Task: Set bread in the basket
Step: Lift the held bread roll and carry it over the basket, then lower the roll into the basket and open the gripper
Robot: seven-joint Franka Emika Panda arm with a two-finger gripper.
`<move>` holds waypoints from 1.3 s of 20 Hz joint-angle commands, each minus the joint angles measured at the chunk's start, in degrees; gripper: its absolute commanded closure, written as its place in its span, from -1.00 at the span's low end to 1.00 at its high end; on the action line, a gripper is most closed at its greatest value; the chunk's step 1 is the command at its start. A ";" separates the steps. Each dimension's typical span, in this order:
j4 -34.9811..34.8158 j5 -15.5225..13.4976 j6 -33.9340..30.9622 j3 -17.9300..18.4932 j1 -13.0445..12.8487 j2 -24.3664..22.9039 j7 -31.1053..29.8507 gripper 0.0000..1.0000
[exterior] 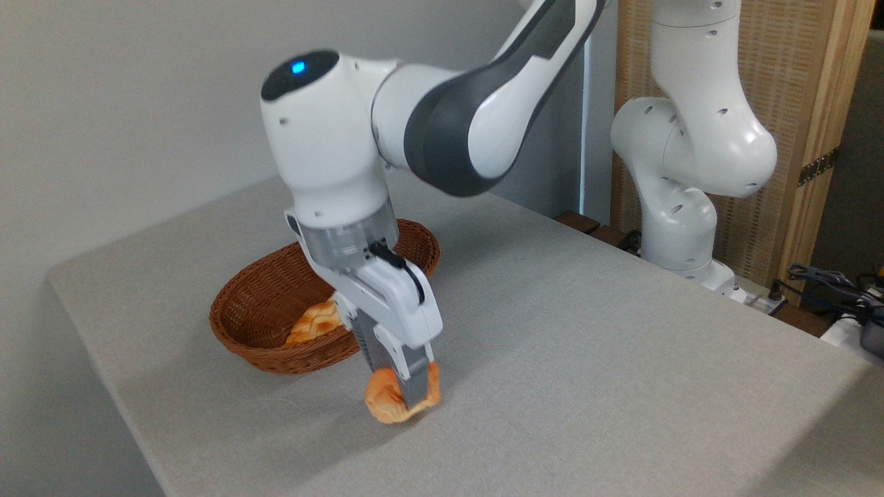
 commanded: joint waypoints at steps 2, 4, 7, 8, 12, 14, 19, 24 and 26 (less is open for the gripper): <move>3.23 -6.59 0.31 -0.01 -0.42 -2.52 0.20 -0.11; 5.34 -11.16 0.31 -0.45 -0.69 -2.53 -1.63 -0.11; 6.06 -14.52 0.40 -4.04 -0.95 -2.53 -3.75 -0.37; 6.06 -14.61 0.40 -5.53 -0.95 -2.44 -4.10 -0.37; 5.97 -14.52 0.49 -10.64 -0.86 -1.74 -9.37 -1.00; 5.97 -14.52 0.49 -11.61 -0.95 -1.56 -9.91 -1.00; 5.97 -13.99 0.40 -13.11 -0.95 -0.77 -10.26 -1.00; 5.97 -13.82 0.40 -13.19 -1.04 -0.68 -10.08 -1.00; 5.97 -13.73 0.40 -13.19 -1.04 -0.68 -10.08 -1.00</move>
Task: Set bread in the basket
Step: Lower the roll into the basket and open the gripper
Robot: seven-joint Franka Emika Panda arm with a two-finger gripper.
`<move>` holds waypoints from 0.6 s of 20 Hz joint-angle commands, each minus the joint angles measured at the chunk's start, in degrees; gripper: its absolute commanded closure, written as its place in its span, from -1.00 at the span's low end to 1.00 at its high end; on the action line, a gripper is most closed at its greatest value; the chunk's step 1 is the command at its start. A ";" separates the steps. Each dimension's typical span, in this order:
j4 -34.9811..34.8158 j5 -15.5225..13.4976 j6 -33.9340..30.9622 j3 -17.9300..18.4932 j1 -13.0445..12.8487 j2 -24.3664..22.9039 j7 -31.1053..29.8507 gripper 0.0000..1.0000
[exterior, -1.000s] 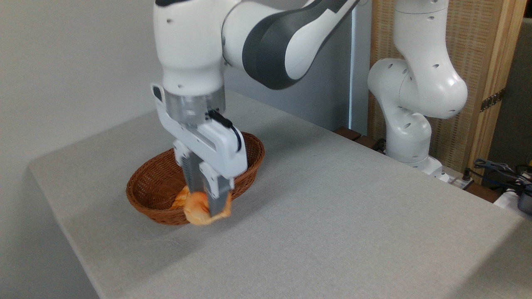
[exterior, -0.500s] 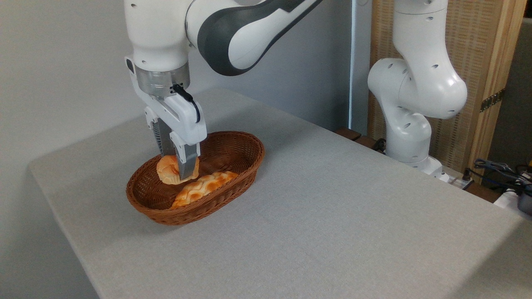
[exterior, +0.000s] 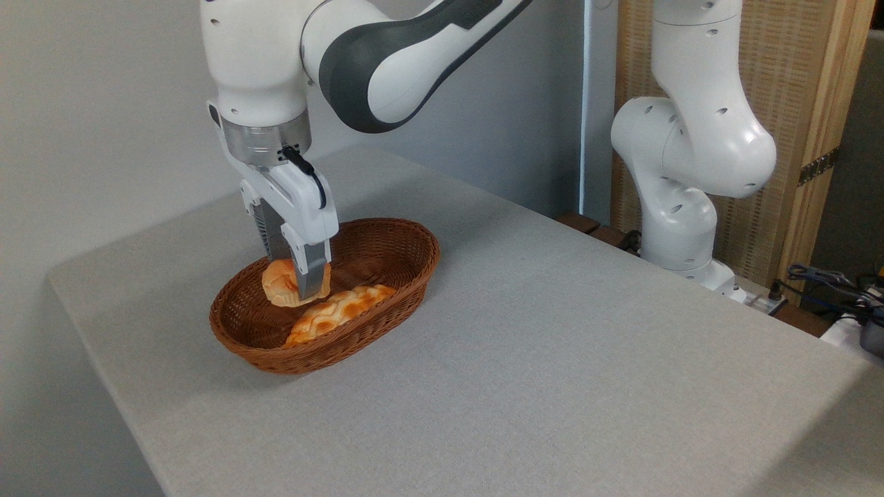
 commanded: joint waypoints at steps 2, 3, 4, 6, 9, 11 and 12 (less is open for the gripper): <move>0.26 0.00 0.40 -0.21 0.03 0.00 -0.66 -1.00; 0.26 0.00 0.40 -0.21 0.03 0.00 -0.66 -1.00; 0.26 0.00 0.40 -0.21 0.03 0.00 -0.66 -1.00; 0.26 0.00 0.40 -0.21 0.03 0.00 -0.66 -1.00; 0.26 1.05 0.40 -0.03 0.03 -0.17 -0.66 -1.00; 0.34 3.77 0.40 0.49 0.12 -0.78 -0.74 -1.00; 0.34 4.83 0.40 0.84 0.21 -0.87 -0.74 -1.00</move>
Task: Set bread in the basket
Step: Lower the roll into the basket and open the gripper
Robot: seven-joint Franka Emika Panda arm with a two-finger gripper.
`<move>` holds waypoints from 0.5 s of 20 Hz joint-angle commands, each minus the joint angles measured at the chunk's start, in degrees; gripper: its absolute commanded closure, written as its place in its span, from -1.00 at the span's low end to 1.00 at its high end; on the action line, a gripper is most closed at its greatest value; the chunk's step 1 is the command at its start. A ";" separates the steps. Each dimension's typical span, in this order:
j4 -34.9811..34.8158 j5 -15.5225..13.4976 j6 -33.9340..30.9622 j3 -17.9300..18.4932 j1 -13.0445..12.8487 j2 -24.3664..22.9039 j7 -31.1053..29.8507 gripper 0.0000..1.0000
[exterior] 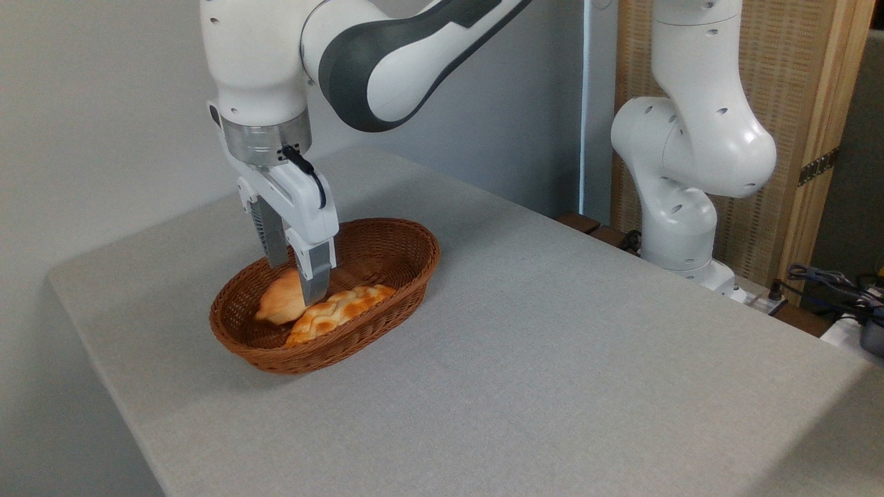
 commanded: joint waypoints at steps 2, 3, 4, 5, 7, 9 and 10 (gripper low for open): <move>0.34 6.20 0.40 0.95 0.82 -0.80 -0.66 -1.00; 0.34 7.61 0.40 2.25 0.82 -0.80 -0.57 -1.00; 0.43 8.58 0.40 4.18 0.73 -0.80 -0.39 -1.00; 0.52 8.76 0.49 5.24 0.73 -0.89 -0.13 -1.00; 1.22 8.77 0.75 6.74 0.73 -0.89 -0.04 -1.00; 1.66 8.77 0.67 7.10 0.82 -0.89 -0.04 -1.00; 1.66 8.77 0.67 7.36 0.82 -0.98 -0.04 -1.00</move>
